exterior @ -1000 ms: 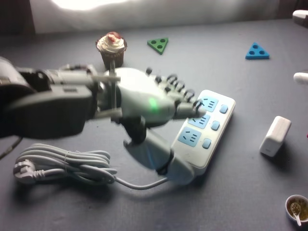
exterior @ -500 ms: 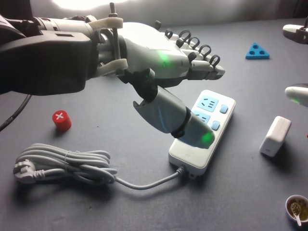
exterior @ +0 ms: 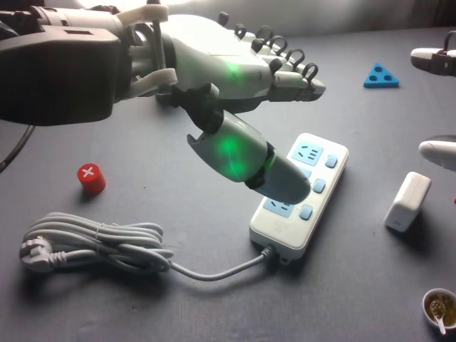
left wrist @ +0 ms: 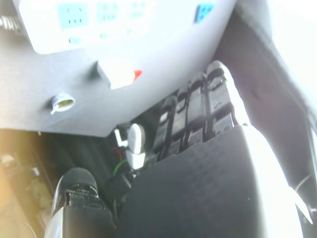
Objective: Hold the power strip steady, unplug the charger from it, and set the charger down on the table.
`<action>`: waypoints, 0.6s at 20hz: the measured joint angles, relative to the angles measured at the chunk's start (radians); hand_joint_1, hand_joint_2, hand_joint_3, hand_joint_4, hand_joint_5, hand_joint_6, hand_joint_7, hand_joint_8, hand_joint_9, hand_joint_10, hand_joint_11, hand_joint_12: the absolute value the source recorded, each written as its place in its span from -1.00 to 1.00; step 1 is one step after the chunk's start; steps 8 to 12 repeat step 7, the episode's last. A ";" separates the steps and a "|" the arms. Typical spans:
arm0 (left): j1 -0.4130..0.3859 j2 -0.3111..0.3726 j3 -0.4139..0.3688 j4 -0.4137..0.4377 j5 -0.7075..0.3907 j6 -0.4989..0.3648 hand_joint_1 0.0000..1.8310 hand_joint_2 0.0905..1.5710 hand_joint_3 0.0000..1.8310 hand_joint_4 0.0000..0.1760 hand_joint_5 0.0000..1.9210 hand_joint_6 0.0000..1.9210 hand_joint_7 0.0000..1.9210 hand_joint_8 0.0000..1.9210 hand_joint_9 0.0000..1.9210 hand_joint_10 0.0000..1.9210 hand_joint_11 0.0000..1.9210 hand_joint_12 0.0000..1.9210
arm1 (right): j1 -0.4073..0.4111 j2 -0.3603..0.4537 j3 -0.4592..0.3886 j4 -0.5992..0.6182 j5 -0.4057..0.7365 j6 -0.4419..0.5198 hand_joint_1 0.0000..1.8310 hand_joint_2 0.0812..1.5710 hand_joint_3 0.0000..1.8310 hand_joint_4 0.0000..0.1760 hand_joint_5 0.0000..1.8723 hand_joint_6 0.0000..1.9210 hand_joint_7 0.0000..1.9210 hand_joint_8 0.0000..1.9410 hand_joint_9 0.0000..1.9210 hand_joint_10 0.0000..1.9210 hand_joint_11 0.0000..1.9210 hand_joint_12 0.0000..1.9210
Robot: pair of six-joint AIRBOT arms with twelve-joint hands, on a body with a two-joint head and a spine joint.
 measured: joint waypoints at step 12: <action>-0.002 0.008 -0.005 0.002 0.007 0.000 -1.00 0.21 -1.00 -1.00 -1.00 -1.00 -1.00 -1.00 -1.00 -1.00 -1.00 -1.00 | 0.000 0.001 -0.008 -0.005 -0.011 0.002 -0.31 0.33 -0.99 -1.00 -0.58 -1.00 -0.46 -1.00 -0.43 -1.00 -0.69 -0.34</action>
